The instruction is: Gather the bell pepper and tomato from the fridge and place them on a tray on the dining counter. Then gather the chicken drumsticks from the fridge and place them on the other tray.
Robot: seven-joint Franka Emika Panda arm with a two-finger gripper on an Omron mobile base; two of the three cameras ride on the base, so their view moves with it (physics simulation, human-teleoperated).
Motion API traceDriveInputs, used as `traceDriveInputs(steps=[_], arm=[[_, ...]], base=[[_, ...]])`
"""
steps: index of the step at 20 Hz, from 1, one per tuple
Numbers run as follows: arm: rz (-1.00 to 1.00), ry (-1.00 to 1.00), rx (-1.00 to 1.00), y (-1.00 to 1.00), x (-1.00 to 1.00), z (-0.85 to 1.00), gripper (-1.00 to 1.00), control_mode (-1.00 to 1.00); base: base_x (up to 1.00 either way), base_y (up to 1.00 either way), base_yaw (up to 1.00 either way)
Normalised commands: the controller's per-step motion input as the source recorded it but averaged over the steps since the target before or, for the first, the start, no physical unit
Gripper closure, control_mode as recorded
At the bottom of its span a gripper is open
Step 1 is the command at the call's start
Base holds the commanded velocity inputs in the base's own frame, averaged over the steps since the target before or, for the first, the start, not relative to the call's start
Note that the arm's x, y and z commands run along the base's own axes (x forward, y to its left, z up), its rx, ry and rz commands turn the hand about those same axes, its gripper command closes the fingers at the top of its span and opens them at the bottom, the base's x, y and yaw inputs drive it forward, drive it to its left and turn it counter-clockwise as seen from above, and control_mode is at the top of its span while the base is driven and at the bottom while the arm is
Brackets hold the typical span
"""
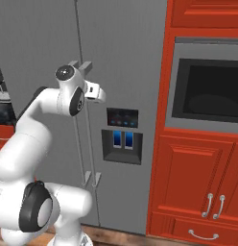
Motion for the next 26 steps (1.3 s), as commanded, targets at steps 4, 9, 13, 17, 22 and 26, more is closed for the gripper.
traceDriveInputs(steps=[4, 9, 13, 17, 22, 26], arm=[[0.0, 0.0, 0.0, 0.01, 0.26, -0.05, -1.0, -1.0], [0.0, 0.0, 0.0, 0.04, 0.3, -0.1, -1.0, -1.0], [0.0, 0.0, 0.0, 0.08, 0.45, -0.08, 1.0, -1.0], [0.0, 0.06, -0.04, 0.0, 0.06, -0.12, 1.0, -1.0], [-0.03, 0.13, -0.01, -0.06, -0.27, -0.17, 1.0, -1.0], [-0.05, 0.09, 0.0, -0.26, -0.87, 0.01, 1.0, -1.0]], base=[[0.0, 0.0, 0.0], [0.0, 0.0, 0.0], [0.0, 0.0, 0.0], [0.0, 0.0, 0.0], [0.0, 0.0, 0.0], [0.0, 0.0, 0.0]])
